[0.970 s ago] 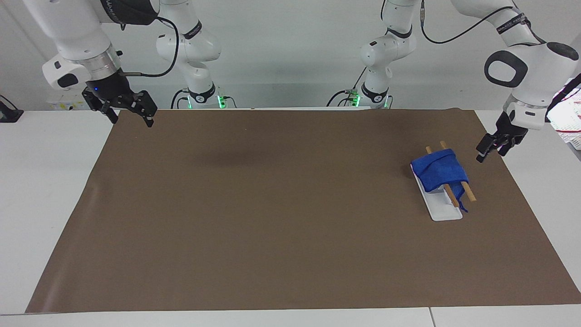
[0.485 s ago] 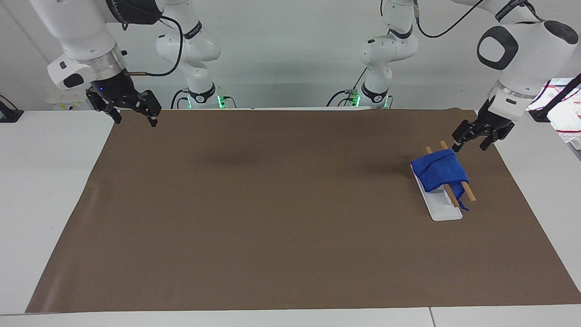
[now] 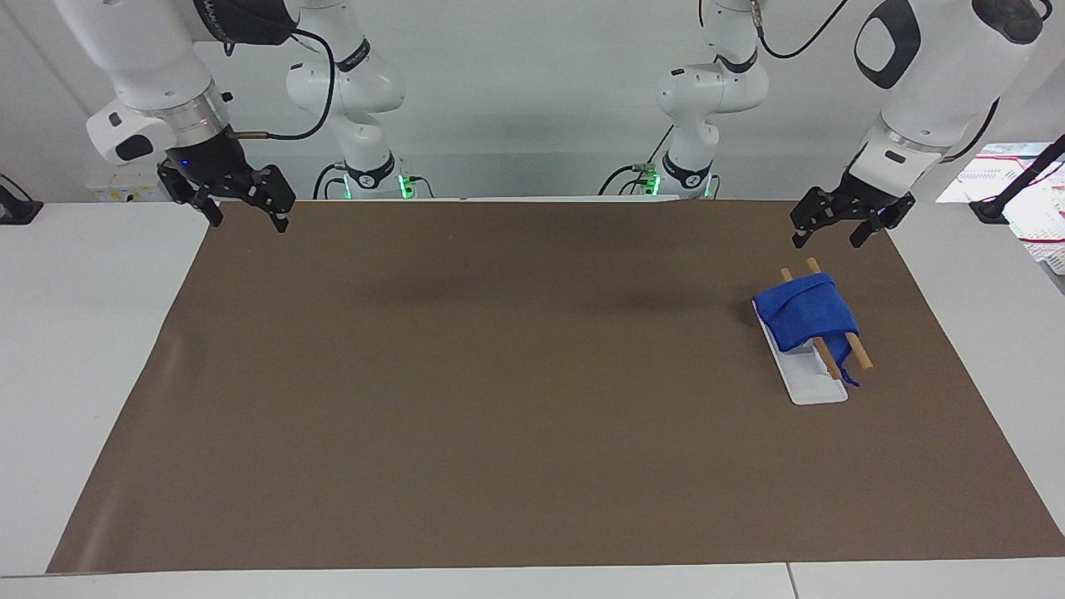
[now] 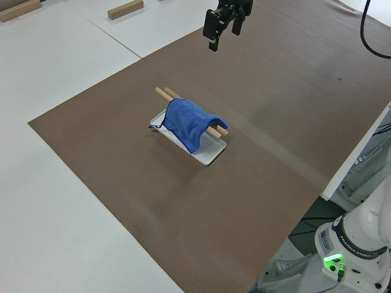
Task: Right arm passes towel to left arm to hang
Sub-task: 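Open the left gripper and release the towel onto the rack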
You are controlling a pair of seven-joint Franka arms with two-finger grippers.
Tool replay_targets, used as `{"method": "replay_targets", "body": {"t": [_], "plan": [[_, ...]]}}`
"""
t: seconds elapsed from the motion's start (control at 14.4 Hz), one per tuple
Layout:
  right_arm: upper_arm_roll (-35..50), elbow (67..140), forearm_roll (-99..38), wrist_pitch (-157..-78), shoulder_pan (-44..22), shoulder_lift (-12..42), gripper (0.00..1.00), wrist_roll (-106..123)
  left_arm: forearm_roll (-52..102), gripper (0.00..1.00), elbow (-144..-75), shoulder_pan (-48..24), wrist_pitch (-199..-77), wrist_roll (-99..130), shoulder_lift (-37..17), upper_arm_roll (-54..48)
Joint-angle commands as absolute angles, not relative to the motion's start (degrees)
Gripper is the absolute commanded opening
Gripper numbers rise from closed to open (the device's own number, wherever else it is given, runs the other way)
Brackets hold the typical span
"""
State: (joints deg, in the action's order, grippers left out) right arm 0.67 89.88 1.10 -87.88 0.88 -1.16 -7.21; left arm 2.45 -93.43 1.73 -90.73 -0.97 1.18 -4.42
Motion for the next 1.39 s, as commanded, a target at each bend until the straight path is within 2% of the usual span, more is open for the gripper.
{"method": "replay_targets", "body": {"t": [0.0, 0.14, 0.42, 0.62, 0.97, 1.32], "plan": [[0.62, 91.41, 1.05, -88.86, 1.14, -2.37, 1.00, -5.62, 1.14, 1.00, -82.29, 0.18, -82.46, -0.44, -5.35, -3.69], [0.62, 91.41, 1.05, -88.86, 1.49, -2.37, 1.00, -5.45, 1.14, 1.00, -81.30, 0.18, -82.52, -0.44, -5.89, -3.69], [0.62, 91.41, 1.05, -88.86, 1.41, -2.37, 1.00, -5.45, 1.14, 1.00, -84.64, 0.09, -83.41, -0.35, -4.04, -3.60], [0.62, 91.32, 1.05, -88.25, 1.23, -2.37, 1.00, -5.36, 1.14, 1.00, -89.71, 0.00, -84.28, -0.27, -0.19, -3.60], [0.62, 91.32, 1.05, -88.68, 1.32, -2.37, 1.00, -5.36, 0.88, 1.00, -94.21, -0.70, -85.95, 0.44, 3.42, -3.69], [0.62, 91.32, 1.05, -88.59, 1.41, -2.37, 1.00, -5.19, -0.08, 1.00, -93.52, -0.97, -89.03, 1.41, 2.56, -3.78]]}}
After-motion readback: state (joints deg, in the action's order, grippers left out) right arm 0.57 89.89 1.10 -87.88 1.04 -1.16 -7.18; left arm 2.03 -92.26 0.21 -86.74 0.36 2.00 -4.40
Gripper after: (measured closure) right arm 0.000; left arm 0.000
